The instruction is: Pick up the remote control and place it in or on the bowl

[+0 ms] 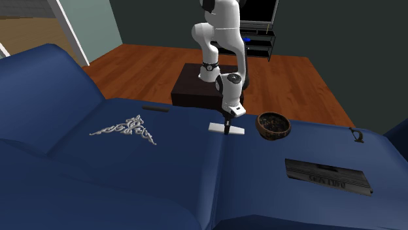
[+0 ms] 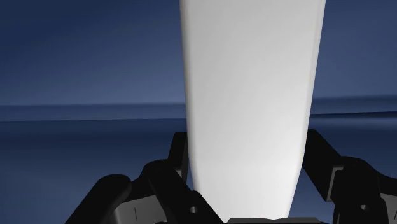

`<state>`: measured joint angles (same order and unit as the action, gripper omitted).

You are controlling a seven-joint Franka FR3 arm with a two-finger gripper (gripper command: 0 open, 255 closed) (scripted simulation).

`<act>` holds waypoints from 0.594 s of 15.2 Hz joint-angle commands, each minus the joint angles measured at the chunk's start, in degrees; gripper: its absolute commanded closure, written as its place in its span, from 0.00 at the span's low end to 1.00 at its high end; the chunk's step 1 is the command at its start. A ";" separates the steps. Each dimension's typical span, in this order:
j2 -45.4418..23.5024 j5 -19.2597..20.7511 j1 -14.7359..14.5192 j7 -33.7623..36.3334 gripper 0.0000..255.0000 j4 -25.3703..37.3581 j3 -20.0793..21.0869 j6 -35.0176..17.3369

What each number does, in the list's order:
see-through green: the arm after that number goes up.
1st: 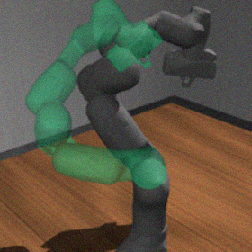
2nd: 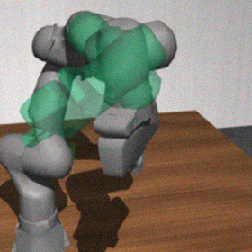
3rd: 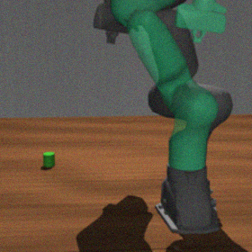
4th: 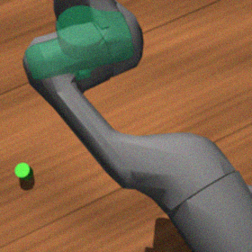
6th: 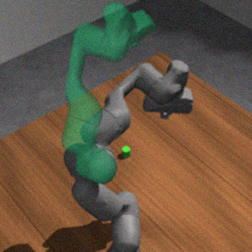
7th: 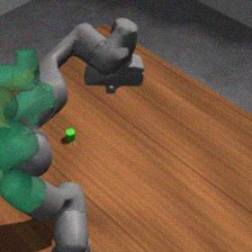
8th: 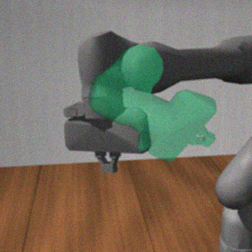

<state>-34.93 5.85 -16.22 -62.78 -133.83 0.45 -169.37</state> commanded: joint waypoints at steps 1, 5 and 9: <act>-0.01 0.00 -0.01 0.00 1.00 0.00 0.01 0.00; 1.77 -0.07 0.17 -0.11 1.00 -0.73 0.19 1.04; 5.29 -0.29 0.53 -0.35 1.00 -2.00 0.60 3.31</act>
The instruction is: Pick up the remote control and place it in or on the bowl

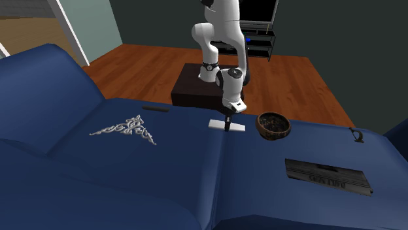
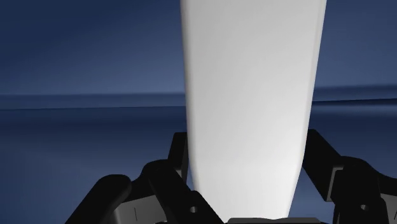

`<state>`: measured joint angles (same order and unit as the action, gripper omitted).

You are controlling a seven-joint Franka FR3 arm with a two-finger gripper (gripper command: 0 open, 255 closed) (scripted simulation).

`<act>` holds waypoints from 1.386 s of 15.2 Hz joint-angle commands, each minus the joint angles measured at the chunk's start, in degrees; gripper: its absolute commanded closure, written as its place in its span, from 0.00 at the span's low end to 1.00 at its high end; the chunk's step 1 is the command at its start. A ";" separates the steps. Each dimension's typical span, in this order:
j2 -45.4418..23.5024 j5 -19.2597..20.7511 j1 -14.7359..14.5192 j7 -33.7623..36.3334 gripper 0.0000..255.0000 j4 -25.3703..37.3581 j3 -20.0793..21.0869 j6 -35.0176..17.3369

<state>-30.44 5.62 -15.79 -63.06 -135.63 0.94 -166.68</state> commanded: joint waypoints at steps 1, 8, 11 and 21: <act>1.68 -0.13 0.19 -0.14 1.00 -0.48 0.22 1.20; 7.69 -0.77 0.82 -0.73 1.00 -2.13 1.01 5.57; 10.20 -1.12 1.07 -1.02 1.00 -2.65 1.33 7.57; 18.17 -2.46 1.65 -2.10 1.00 -3.50 2.18 14.68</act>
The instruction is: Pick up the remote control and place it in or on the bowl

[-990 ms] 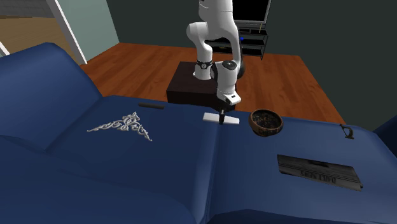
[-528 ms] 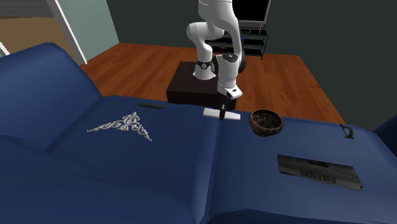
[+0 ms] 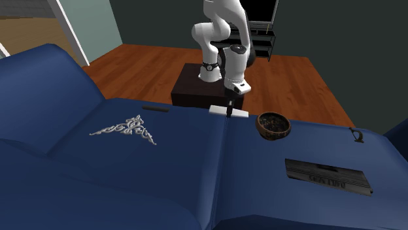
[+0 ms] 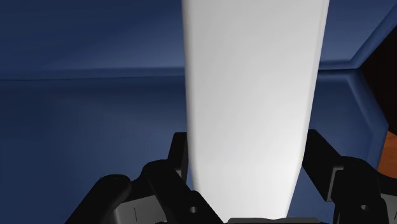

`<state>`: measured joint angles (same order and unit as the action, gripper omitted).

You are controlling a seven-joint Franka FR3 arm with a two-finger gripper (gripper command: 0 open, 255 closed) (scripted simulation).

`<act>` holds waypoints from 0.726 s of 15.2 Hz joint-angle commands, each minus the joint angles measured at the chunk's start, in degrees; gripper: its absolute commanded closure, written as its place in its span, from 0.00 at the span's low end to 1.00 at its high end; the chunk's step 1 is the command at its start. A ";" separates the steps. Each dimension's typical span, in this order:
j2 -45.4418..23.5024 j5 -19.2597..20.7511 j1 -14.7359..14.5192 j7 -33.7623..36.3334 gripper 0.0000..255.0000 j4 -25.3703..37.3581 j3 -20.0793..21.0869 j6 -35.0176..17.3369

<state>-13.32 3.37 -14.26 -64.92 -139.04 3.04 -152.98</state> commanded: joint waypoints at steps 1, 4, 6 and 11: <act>1.82 -0.34 0.15 -0.34 1.00 -0.10 0.14 1.72; 4.03 -0.73 0.23 -0.65 1.00 -0.05 0.28 3.97; 5.12 -0.91 0.25 -0.79 1.00 0.02 0.34 5.13; 1.97 0.29 -4.27 7.04 1.00 4.78 2.78 6.92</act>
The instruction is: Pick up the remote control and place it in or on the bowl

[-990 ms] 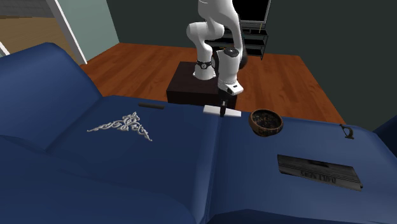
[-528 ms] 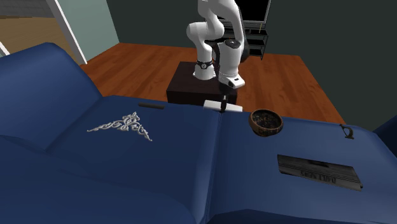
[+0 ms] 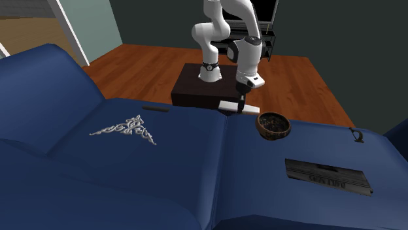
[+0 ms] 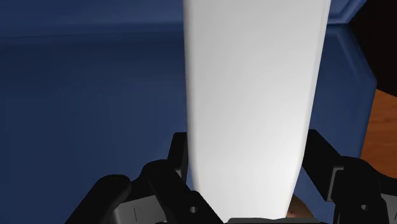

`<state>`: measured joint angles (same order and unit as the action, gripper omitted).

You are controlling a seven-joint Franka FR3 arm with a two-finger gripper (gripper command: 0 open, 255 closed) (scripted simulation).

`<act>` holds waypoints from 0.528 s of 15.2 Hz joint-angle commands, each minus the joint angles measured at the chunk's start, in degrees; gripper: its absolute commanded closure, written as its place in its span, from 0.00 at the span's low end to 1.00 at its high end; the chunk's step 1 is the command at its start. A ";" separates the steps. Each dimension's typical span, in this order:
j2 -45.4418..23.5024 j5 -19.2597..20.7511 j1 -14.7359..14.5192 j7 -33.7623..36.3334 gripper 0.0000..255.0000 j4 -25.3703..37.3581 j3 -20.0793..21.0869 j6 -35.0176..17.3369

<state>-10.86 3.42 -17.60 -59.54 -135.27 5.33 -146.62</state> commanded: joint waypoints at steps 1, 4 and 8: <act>-1.25 0.50 -1.84 3.15 1.00 2.16 0.90 1.00; -3.73 1.33 -4.56 7.49 1.00 5.97 1.99 2.48; -7.54 2.46 -8.20 12.82 1.00 11.94 3.11 4.84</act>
<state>-17.24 5.54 -24.96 -48.03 -124.84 8.25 -142.21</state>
